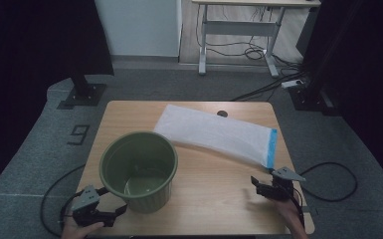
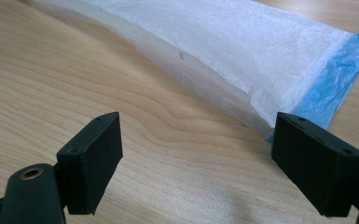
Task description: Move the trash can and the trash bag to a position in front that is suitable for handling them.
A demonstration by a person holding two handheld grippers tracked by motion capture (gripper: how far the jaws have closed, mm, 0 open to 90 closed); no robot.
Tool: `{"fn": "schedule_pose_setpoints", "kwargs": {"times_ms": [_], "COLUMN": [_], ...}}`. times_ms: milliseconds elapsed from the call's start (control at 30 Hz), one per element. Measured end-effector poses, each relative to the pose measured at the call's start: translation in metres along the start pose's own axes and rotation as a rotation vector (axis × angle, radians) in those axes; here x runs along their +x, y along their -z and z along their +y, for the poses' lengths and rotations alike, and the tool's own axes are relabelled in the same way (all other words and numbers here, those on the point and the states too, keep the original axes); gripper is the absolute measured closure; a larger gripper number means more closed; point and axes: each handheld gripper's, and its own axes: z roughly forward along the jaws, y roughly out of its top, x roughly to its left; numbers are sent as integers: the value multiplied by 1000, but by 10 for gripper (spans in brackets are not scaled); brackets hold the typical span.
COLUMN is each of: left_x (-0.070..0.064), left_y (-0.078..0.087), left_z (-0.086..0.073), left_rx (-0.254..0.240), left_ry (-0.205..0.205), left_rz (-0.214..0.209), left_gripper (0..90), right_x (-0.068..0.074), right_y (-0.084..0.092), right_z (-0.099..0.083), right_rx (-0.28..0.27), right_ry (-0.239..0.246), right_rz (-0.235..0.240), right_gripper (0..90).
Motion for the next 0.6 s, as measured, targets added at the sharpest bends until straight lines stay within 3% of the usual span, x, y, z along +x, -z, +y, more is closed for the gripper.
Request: {"fn": "schedule_pose_setpoints", "kwargs": {"times_ms": [200, 400, 500, 600], "left_x": [-4, -7, -10, -14], "left_y": [-14, -28, -47, -65], "left_z": [8, 21, 38, 51], "left_rx": [28, 19, -12, -15], "left_ry": [-19, -27, -27, -42], "left_rz": [-6, -29, -47, -37], "left_gripper": [73, 73, 71, 76], "right_x": [1, 1, 0, 2], "right_y": [-1, 5, 9, 11], "right_z": [0, -4, -5, -6], "right_rx": [3, 8, 0, 5], "right_ry": [9, 16, 10, 15], "right_rz": [8, 14, 7, 12], "right_gripper": [161, 163, 168, 168]}}
